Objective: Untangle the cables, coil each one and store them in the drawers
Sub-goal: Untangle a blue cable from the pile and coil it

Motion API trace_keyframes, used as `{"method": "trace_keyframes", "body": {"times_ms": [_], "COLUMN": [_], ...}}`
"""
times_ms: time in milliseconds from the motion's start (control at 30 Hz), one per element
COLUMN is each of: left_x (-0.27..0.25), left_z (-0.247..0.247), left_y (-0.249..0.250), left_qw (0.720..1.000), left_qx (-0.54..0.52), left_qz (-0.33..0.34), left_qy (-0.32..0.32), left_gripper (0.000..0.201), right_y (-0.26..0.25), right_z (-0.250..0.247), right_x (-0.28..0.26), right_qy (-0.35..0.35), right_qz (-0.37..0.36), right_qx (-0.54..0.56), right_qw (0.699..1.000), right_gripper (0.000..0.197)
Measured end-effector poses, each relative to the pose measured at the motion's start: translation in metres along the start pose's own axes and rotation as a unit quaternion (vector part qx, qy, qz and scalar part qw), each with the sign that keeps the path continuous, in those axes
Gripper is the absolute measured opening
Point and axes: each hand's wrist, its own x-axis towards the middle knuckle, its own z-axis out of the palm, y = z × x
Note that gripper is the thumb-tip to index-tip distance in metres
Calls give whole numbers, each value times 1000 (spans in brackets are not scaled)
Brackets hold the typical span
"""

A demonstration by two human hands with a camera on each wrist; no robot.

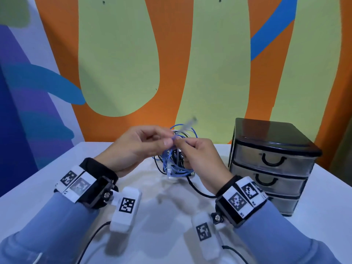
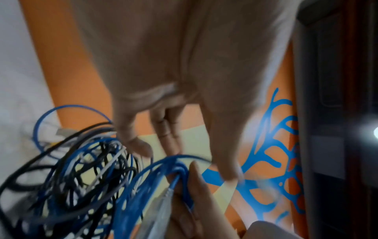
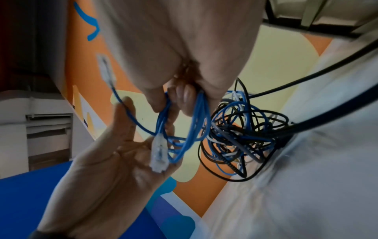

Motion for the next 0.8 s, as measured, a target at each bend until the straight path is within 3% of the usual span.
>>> {"method": "trace_keyframes", "body": {"times_ms": [100, 267, 367, 433, 633, 800], "left_x": [-3, -2, 1, 2, 0, -1], "left_z": [2, 6, 7, 7, 11, 16], "left_y": [0, 0, -1, -2, 3, 5], "left_qw": [994, 995, 994, 993, 971, 943], "left_qx": [101, 98, 99, 106, 234, 325], "left_qz": [16, 4, 0, -13, -11, -20], "left_qy": [-45, -6, 35, 56, 49, 73], "left_gripper": [13, 18, 46, 52, 23, 20], "right_y": [-6, -11, -9, -7, -12, -1], "right_z": [-3, -1, -2, -3, -2, 9], "right_x": [-4, -3, 0, 0, -2, -2], "right_qy": [-39, -91, -92, -88, -62, -20], "right_qz": [17, 86, 79, 76, 65, -15], "right_qx": [80, 237, 221, 202, 189, 92], "right_qw": [996, 964, 968, 973, 978, 995], "right_gripper": [41, 35, 38, 38, 38, 17]}}
